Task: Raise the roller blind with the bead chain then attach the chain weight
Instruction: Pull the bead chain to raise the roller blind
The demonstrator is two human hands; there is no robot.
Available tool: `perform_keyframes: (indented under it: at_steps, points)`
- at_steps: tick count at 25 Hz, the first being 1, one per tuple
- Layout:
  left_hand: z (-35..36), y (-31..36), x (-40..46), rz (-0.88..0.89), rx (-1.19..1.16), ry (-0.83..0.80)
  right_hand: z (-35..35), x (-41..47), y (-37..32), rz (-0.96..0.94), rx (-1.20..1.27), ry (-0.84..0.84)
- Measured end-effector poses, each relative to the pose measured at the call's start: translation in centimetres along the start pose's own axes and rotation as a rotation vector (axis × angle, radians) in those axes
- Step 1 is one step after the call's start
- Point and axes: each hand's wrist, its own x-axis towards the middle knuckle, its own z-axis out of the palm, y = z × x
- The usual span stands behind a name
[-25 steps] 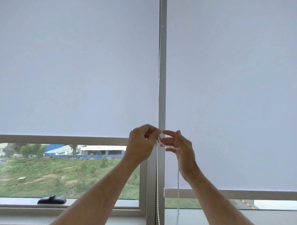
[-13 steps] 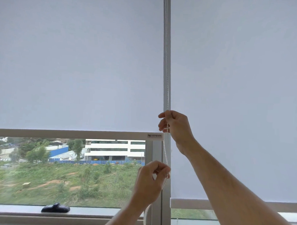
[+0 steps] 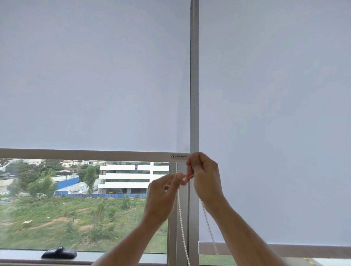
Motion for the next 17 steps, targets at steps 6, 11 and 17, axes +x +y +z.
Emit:
perform_keyframes:
  at_steps: [6,11,17]
  points:
    - [0.5,3.7,4.6,-0.041,-0.130,-0.018,0.5,-2.9,2.1,0.020,-0.037,-0.029]
    - [0.9,4.8,5.7,-0.095,-0.184,-0.039,0.1,-4.3,3.1,0.032,-0.026,-0.076]
    - [0.3,4.8,4.6,-0.060,-0.170,0.012,-1.8,-3.7,3.5,0.099,0.168,-0.127]
